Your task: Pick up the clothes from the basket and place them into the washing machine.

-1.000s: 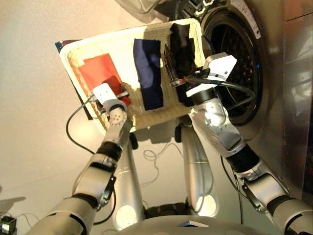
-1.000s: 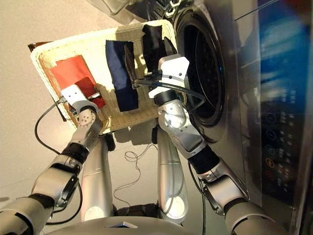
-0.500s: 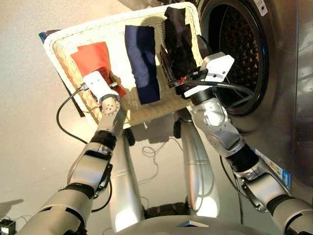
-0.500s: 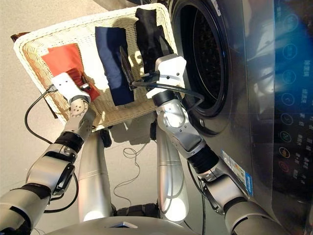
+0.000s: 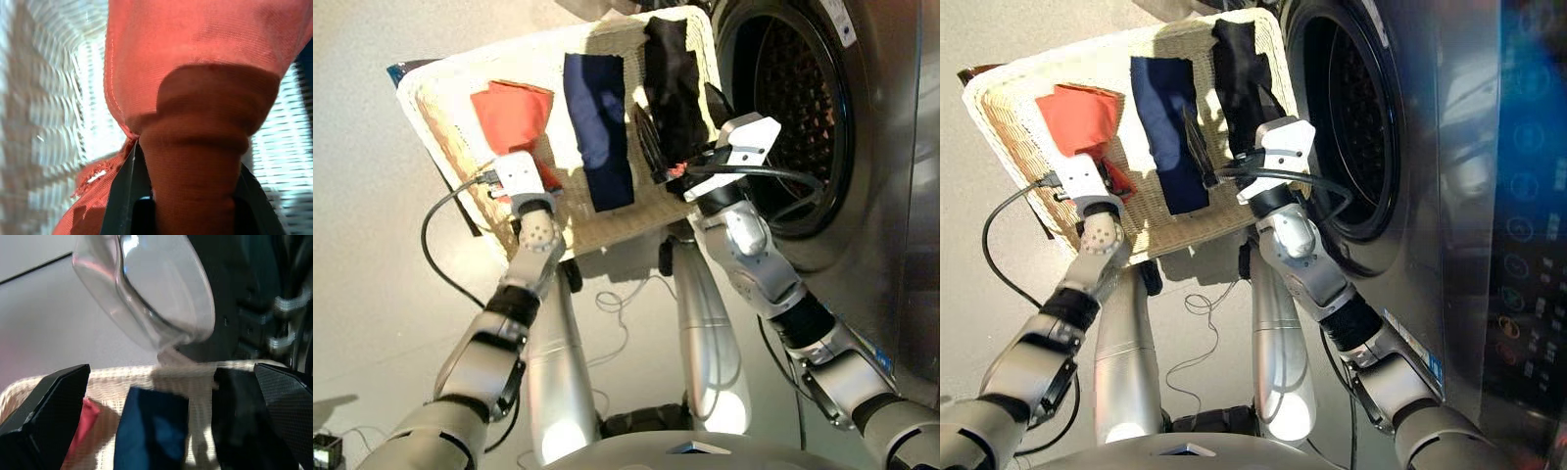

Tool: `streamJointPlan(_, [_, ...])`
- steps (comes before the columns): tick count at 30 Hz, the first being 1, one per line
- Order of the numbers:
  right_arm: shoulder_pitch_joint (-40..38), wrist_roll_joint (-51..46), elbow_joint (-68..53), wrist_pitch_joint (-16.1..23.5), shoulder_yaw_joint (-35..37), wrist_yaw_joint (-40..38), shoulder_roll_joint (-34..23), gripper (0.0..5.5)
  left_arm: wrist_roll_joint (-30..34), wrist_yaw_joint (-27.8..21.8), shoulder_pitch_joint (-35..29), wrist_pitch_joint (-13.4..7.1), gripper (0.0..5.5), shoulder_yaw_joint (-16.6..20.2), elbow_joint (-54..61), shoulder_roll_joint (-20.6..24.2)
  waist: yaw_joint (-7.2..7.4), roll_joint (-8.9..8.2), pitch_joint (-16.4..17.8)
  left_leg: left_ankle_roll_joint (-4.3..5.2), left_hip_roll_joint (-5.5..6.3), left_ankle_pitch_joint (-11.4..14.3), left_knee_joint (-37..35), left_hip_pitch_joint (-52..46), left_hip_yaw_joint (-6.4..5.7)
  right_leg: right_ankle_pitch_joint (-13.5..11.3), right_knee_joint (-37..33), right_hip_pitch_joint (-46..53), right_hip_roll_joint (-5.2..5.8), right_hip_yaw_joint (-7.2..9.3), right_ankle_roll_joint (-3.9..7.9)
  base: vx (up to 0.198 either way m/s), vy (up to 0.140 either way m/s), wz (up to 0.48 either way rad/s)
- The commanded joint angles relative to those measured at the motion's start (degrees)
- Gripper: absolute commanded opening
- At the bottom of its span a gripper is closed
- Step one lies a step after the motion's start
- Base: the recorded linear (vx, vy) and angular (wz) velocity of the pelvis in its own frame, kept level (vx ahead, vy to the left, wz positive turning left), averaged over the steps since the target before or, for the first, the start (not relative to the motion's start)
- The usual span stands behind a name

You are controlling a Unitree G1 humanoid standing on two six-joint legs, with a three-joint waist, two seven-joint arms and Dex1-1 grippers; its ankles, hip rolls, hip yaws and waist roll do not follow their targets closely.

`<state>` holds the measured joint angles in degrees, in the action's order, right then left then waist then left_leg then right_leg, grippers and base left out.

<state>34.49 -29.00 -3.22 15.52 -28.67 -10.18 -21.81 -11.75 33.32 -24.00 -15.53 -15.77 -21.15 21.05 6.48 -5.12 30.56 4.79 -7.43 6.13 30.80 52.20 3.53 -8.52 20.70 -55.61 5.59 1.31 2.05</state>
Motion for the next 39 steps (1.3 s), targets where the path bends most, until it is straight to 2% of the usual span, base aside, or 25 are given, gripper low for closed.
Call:
streamJointPlan(1, [0.2, -2.8, -9.3, 4.0, 2.2, 2.2, -2.9, 5.5, 9.5, -1.4, 4.2, -4.6, 0.0, -1.0, 15.2, 5.0, -2.02, 1.52, -0.8, 1.04, 0.68, -5.0, -8.0, -5.0, -0.5, 7.5, 3.0, 4.7, 1.64, -0.15, 5.23, 0.0, 0.0, 0.0])
streamJointPlan(5, [2.3, -6.3, -8.9, 3.6, 1.2, 3.6, -4.6, 5.5, 16.8, -3.5, 5.0, -4.9, 0.0, -3.5, 24.6, 11.1, -2.81, 1.54, -0.8, 0.91, 1.0, -5.4, -10.6, -9.4, 0.02, 6.9, 0.5, 9.1, 1.93, -0.13, 5.73, 0.0, 0.0, 0.0])
streamJointPlan(9, [6.3, -10.9, -8.9, 2.8, -1.9, 5.1, -6.4, 5.5, 21.2, -4.4, 4.2, -5.8, 0.0, -5.8, 31.5, 16.7, -3.25, 1.27, -0.8, 0.58, 1.28, -5.6, -11.9, -12.0, 0.7, 6.2, -1.1, 11.6, 2.25, -0.29, 6.26, 0.0, 0.0, 0.0])
streamJointPlan(14, [11.8, -14.7, -10.0, 1.5, -5.8, 6.5, -9.2, 5.5, 24.6, -4.4, 1.6, -5.9, 0.0, -9.0, 35.4, 20.7, -3.24, 0.7, -0.8, 0.54, 1.42, -5.5, -11.8, -12.9, 1.09, 5.9, -2.1, 12.9, 2.46, -0.77, 6.47, 0.0, 0.0, 0.0])
streamJointPlan(17, [13.6, -15.5, -10.9, 1.1, -7.3, 7.2, -9.9, 5.5, 25.1, -4.3, 0.7, -5.8, 0.0, -9.5, 37.1, 21.5, -3.13, 0.71, -0.8, 0.53, 1.53, -5.9, -12.1, -12.7, 1.14, 5.5, -2.4, 12.7, 2.58, -0.86, 6.38, 0.0, 0.0, 0.0])
streamJointPlan(24, [17.1, -17.0, -11.3, 0.1, -10.4, 8.5, -9.2, 5.5, 25.0, -4.6, -1.7, -5.5, 0.0, -12.0, 37.3, 20.1, -3.16, 0.95, -0.8, 0.48, 1.49, -6.0, -11.9, -12.7, 1.37, 5.2, -2.8, 12.8, 2.81, -1.06, 6.32, 0.0, 0.0, 0.0])
streamJointPlan(39, [18.7, -18.7, -11.1, -1.2, -12.5, 10.6, -6.7, 5.5, 25.1, -4.2, -5.5, -4.8, 0.0, -13.0, 37.9, 18.0, -3.24, 1.68, -0.8, 0.7, 1.4, -6.3, -11.7, -11.9, 1.19, 5.2, -2.7, 12.2, 2.84, -1.1, 6.08, 0.0, 0.0, 0.0])
